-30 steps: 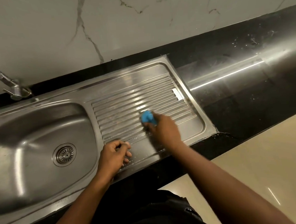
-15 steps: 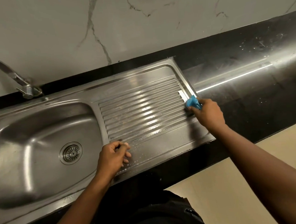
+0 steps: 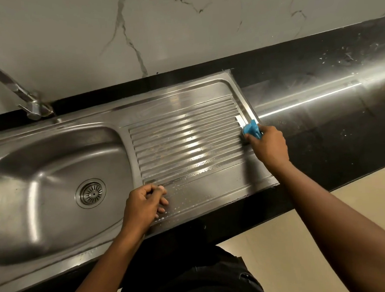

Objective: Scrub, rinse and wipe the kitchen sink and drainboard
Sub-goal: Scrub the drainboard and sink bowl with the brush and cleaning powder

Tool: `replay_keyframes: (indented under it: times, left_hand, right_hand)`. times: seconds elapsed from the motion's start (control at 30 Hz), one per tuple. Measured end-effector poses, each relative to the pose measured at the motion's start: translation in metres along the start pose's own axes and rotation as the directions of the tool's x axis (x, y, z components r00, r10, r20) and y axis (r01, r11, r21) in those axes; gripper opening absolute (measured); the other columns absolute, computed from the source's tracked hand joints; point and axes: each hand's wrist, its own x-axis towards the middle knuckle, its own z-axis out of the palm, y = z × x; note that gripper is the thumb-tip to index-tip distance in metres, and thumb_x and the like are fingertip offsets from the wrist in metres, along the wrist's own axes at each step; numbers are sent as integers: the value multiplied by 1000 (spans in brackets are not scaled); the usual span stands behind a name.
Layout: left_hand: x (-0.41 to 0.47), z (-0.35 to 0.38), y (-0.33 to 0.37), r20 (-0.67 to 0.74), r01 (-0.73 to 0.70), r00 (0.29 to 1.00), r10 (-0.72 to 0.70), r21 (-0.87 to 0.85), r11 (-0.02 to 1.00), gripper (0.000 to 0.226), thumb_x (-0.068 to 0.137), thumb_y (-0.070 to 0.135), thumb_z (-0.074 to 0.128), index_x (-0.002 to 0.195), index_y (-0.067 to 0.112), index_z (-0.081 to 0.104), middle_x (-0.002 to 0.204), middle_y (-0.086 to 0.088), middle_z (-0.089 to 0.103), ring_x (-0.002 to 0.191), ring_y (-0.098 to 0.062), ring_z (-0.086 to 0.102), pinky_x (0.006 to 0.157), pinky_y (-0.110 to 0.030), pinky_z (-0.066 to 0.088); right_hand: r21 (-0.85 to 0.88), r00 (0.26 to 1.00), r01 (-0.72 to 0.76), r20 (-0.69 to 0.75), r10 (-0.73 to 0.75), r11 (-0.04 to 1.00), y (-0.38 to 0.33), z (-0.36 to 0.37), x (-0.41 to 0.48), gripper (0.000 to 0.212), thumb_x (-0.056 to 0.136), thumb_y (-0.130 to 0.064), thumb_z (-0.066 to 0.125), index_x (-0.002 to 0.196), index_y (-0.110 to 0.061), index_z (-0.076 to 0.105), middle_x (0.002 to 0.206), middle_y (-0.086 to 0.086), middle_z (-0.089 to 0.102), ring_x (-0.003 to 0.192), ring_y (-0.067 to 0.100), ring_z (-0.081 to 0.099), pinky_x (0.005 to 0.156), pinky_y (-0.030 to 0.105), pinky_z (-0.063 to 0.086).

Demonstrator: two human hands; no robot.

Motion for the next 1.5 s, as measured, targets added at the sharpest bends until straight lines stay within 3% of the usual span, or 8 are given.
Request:
replay_keyframes:
  times: [0.13,0.23,0.4,0.67,0.8,0.93,1.2,1.5]
  left_hand:
    - [-2,-2,-6,-8,12,1000,-12,-7,1000,20,101,18,63,89,10,76,75,-10,76,62,-21,65,55,-30,49]
    - [0,-1,-9,-20,30,999,-31,-15,999,19,101,16,63,88,8,76,73,-12,75,61,-23,64,53,-29,48]
    - [3,4,-8,-12,38,999,-38,5,999,21,102,18,62,88,9,75,72,-10,75,59,-21,63,50,-28,48]
    - [4,1,-10,-20,21,1000,-22,-28,999,20,101,17,64,88,8,76,73,-12,75,59,-20,63,53,-29,47]
    - [3,-3,-11,-44,24,999,-26,-58,998,20,101,17,63,89,8,76,73,-13,74,60,-22,63,53,-29,47]
    - [3,-10,-16,-71,38,997,-43,-78,996,20,101,16,63,89,7,76,71,-11,74,61,-24,63,53,-28,46]
    - [-5,-26,-20,-141,54,988,-65,-83,995,19,101,15,62,91,6,76,73,-14,75,61,-24,63,56,-30,46]
    - [0,-35,-26,-127,53,989,-72,-148,988,18,99,15,65,89,5,76,71,-12,73,59,-23,61,52,-27,44]
  right_hand:
    - [-1,991,111,73,-111,994,-39,40,-33,30,98,-39,68,121,-20,68,102,-5,74,78,1,65,65,17,50]
    - [24,968,181,170,-183,983,-73,83,-70,41,96,-46,66,132,-27,65,108,-1,76,89,17,71,78,36,59]
    - [-26,887,341,341,-312,940,-110,123,-100,61,98,-44,64,154,-28,47,135,8,67,121,30,64,97,42,53]
    - [-35,987,117,114,-112,993,-17,23,-22,30,97,-39,70,122,-24,68,103,-4,74,84,10,69,73,28,56]
    - [-14,1000,8,22,-8,1000,-5,3,-3,33,98,-33,71,124,-15,68,107,4,73,88,16,69,80,36,59]
    - [34,987,106,119,-109,994,-50,59,-46,13,98,-36,66,102,-24,69,88,-5,74,74,7,69,64,28,58]
    - [-36,840,444,363,-402,895,-145,147,-119,46,101,-37,64,142,-18,56,117,8,73,103,27,70,80,34,52]
    - [-130,964,218,186,-192,967,-47,45,-33,32,96,-44,70,119,-23,70,100,-2,75,84,15,69,71,32,54]
